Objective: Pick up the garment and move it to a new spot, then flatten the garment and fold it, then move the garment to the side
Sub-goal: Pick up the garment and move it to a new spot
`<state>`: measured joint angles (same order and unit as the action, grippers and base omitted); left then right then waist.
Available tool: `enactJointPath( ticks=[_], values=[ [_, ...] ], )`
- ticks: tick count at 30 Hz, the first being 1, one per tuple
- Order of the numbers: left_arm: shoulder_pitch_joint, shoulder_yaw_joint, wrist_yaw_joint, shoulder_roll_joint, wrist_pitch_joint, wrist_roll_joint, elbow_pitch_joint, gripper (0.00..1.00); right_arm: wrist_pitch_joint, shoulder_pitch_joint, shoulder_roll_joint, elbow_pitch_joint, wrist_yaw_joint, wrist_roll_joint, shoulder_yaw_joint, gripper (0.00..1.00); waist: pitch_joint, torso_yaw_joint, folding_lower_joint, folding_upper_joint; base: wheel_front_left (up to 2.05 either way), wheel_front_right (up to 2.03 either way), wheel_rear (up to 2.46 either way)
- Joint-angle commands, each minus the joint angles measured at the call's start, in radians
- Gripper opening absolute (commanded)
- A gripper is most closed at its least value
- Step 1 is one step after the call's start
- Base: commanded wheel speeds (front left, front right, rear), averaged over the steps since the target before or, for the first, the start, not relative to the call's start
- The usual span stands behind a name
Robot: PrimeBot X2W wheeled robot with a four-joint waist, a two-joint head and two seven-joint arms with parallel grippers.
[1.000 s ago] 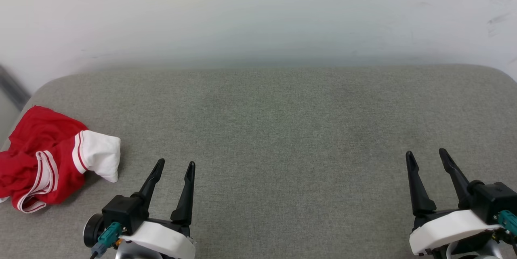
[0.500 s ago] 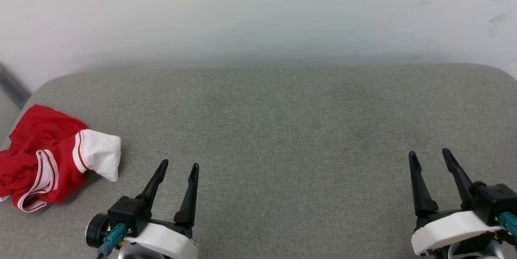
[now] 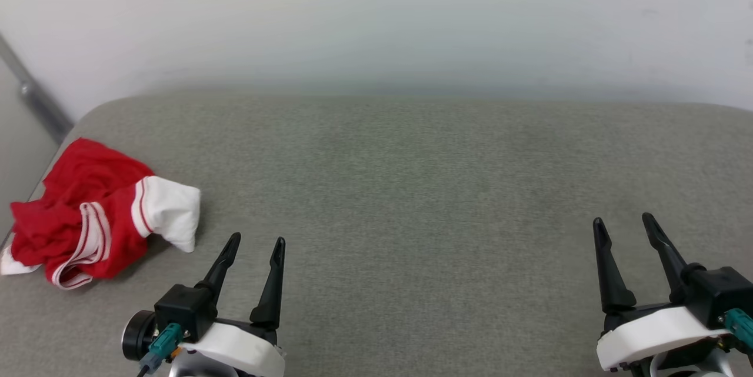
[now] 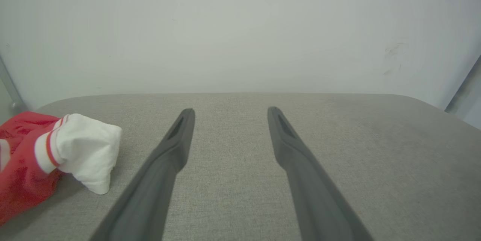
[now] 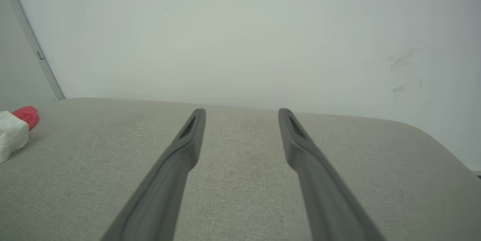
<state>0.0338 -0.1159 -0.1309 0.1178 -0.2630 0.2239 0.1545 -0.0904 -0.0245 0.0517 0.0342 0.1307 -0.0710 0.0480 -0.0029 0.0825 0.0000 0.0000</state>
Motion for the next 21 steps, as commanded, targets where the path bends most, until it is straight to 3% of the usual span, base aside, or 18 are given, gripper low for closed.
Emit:
enactJointPath(
  ticks=[1, 21],
  values=[
    [0.012, 0.003, 0.0, 0.0, -0.003, -0.007, 0.002, 1.0, -0.002, 0.002, -0.002, 0.004, 0.0, 0.0, -0.004, 1.0, 0.001, 0.02, 0.0, 0.0, 0.0, 0.0, 0.0],
    [0.022, 0.111, 0.007, 0.001, -0.002, -0.053, -0.008, 1.0, 0.009, 0.015, -0.002, 0.051, 0.0, 0.018, -0.092, 1.0, 0.007, 0.385, 0.0, 0.0, 0.0, 0.0, 0.0]
  ],
)
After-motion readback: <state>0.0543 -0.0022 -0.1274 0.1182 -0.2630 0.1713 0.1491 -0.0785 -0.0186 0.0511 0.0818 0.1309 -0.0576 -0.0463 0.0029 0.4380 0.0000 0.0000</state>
